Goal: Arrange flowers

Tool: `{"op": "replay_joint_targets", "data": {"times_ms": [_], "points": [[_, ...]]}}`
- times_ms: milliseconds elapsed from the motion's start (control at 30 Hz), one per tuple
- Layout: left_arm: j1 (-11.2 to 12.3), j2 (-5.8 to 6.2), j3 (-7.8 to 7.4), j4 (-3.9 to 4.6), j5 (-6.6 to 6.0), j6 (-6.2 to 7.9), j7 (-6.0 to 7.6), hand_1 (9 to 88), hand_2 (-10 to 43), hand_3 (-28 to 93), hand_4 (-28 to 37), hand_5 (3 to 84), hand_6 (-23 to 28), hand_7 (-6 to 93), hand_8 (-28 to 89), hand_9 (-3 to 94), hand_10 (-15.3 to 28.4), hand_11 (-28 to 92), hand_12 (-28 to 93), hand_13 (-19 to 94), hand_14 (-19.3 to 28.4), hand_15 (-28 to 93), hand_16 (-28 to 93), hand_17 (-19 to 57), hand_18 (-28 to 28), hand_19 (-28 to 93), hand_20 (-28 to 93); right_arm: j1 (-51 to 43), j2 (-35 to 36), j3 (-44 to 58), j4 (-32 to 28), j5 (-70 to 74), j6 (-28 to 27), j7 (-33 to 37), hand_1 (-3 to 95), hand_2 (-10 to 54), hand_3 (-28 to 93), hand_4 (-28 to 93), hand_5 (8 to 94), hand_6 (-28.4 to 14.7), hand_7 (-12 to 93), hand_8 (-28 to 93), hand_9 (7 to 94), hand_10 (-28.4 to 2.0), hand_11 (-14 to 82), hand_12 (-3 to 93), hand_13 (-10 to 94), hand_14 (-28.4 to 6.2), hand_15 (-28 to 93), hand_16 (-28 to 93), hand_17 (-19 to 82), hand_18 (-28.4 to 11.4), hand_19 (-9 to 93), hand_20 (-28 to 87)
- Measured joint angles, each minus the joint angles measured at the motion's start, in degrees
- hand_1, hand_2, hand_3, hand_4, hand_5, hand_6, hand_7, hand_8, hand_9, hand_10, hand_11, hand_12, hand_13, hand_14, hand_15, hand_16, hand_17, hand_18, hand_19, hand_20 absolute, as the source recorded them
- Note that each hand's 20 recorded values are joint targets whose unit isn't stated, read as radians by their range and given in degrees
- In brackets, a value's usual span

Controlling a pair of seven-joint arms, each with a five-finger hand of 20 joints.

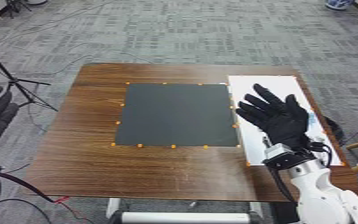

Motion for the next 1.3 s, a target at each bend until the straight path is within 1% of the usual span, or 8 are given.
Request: {"op": "replay_joint_targets", "data": {"times_ms": [433, 500, 633, 733, 800, 967, 1167, 1300], "points": [[-0.01, 0.0, 0.05, -0.2, 0.0, 0.22, 0.21, 34.9, 22.1, 27, -28.2, 34.9, 6.0, 1.6, -5, 31.2, 11.0, 4, 14, 20, 10.2, 6, 0, -0.9, 7.0, 6, 11, 0.03, 0.47, -0.53, -0.06, -1.16, 0.92, -1.16, 10.8, 11.5, 78, -25, 43.3, -6.5, 10, -10, 41.5, -17.5, 6.8, 9.6, 31, -16.0, 21, 4, 12, -17.4, 26, 13], [0.02, -0.03, 0.1, -0.33, 0.0, 0.54, 0.32, 34.9, 22.1, 27, -28.3, 34.9, 6.1, 1.6, -5, 31.2, 11.0, 4, 14, 20, 10.2, 6, 0, -0.9, 7.0, 6, 11, -0.02, 0.94, -1.17, -0.4, -5.41, 3.11, -3.54, 11.8, 10.0, 79, -26, 43.7, -6.1, 10, -11, 41.1, -15.1, 7.2, 9.7, 31, -16.1, 22, 5, 12, -17.8, 27, 14], [0.22, -0.05, 0.37, -0.68, -0.02, 1.36, 0.65, 34.7, 21.9, 28, -28.3, 35.0, 6.1, 1.9, -5, 31.4, 11.1, 4, 14, 20, 10.3, 7, 1, -0.9, 7.0, 6, 11, -0.11, 2.1, -2.22, -1.36, -21.83, 9.86, -7.75, 16.3, 5.4, 78, -26, 44.4, -5.6, 12, -11, 40.3, -13.3, 7.6, 9.4, 30, -15.6, 22, 6, 12, -18.0, 30, 15], [0.4, -0.05, 0.71, -0.82, -0.03, 1.91, 1.11, 34.4, 21.7, 30, -28.3, 35.1, 6.1, 2.0, -5, 31.4, 11.1, 5, 14, 20, 10.5, 7, 1, -0.9, 7.0, 7, 11, -0.14, 3.37, -3.36, -2.32, -30.34, 15.75, -7.03, 24.7, -4.7, 76, -26, 45.6, -4.8, 14, -12, 41.5, -12.4, 9.8, 9.6, 32, -14.7, 28, 7, 13, -18.3, 39, 18], [0.7, -0.07, 0.76, -0.97, -0.03, 2.16, 1.42, 34.0, 21.7, 30, -28.3, 35.1, 6.1, 2.1, -5, 31.4, 11.2, 5, 14, 20, 10.7, 8, 1, -0.9, 7.0, 7, 11, -0.14, 4.38, -4.01, -3.01, -33.69, 19.24, -4.84, 26.9, -9.2, 76, -28, 49.9, -4.2, 17, -14, 47.9, -12.6, 13.4, 11.0, 37, -13.5, 35, 9, 15, -18.4, 47, 19], [1.51, -0.17, 0.76, -1.31, -0.09, 2.55, 2.22, 33.7, 21.6, 32, -28.3, 35.2, 6.1, 2.7, -5, 31.5, 11.3, 6, 14, 21, 10.8, 8, 1, -0.9, 7.0, 7, 11, -0.13, 8.89, -7.88, -5.28, -47.32, 29.95, 6.76, 29.6, -9.5, 71, -28, 52.5, -5.2, 20, -14, 52.4, -15.3, 19.7, 16.6, 40, -13.7, 48, 14, 16, -19.1, 57, 23], [1.59, -0.07, 0.82, -1.35, -0.35, 3.14, 2.36, 33.6, 21.7, 33, -28.3, 35.6, 6.2, 3.5, -5, 32.1, 11.5, 7, 14, 21, 11.5, 10, 1, -1.0, 7.1, 7, 11, -2.26, 15.41, -12.0, -5.9, -65.39, 41.73, 19.24, 33.4, -9.5, 64, -28, 48.6, -6.2, 32, -13, 46.2, -17.5, 41.1, 27.6, 35, -17.8, 68, 21, 18, -21.1, 67, 26], [1.6, 0.12, 1.25, -1.4, -0.66, 3.83, 2.36, 31.8, 21.7, 37, -28.3, 35.9, 6.4, 4.2, -5, 32.3, 11.7, 8, 14, 22, 11.9, 12, 1, -1.1, 7.3, 8, 11, -3.65, 18.9, -13.92, -5.39, -75.04, 45.06, 28.96, 33.6, -9.5, 58, -28, 46.0, -10.9, 32, -12, 39.0, -22.3, 46.3, 33.8, 28, -23.4, 70, 27, 16, -23.2, 69, 30]]}}
